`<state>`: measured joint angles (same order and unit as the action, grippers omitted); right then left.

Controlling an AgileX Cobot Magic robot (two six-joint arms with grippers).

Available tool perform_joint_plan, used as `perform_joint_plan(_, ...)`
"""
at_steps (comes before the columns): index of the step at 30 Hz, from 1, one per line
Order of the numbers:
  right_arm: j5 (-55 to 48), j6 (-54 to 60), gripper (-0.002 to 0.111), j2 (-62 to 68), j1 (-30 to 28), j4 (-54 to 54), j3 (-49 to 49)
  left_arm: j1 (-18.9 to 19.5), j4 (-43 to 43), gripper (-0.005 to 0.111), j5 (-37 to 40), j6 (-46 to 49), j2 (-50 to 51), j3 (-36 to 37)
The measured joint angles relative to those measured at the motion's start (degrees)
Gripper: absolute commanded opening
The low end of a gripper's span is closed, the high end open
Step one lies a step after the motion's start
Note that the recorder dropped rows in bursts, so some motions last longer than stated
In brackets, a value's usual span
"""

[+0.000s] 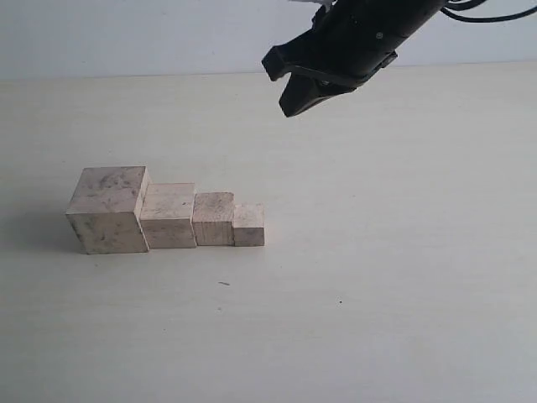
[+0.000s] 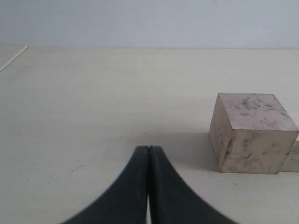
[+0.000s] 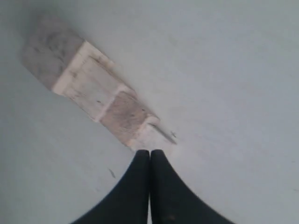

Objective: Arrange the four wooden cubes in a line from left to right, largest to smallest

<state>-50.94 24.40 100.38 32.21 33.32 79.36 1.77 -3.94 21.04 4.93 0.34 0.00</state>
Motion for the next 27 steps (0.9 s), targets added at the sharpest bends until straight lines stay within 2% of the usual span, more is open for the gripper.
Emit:
perform_joint_plan(4, 11.4, 0.0, 0.000, -8.6, 0.0, 7.9, -12.2, 0.0, 0.0, 0.000, 0.0, 0.0, 0.0, 0.0)
perform_joint_plan(7, 20.3, -0.2, 0.000, -14.9, 0.0, 9.5, -22.2, 0.0, 0.0, 0.000, 0.0, 0.0, 0.0, 0.0)
perform_joint_plan(10, 24.5, -2.7, 0.000, -21.6, 0.0, 10.0, -29.8, 0.0, 0.0, 0.000, 0.0, 0.0, 0.0, 0.0)
perform_joint_plan(18, 27.1, -3.9, 0.000, -29.5, 0.0, 10.4, -32.4, 0.0, 0.0, 0.000, 0.0, 0.0, 0.0, 0.0)
perform_joint_plan(22, 30.7, -3.6, 0.000, -33.6, 0.0, 5.0, -32.4, 0.0, 0.0, 0.000, 0.0, 0.0, 0.0, 0.0)
perform_joint_plan(27, 31.1, -3.4, 0.000, -35.2, 0.0, 3.1, -32.4, 0.0, 0.0, 0.000, 0.0, 0.0, 0.0, 0.0)
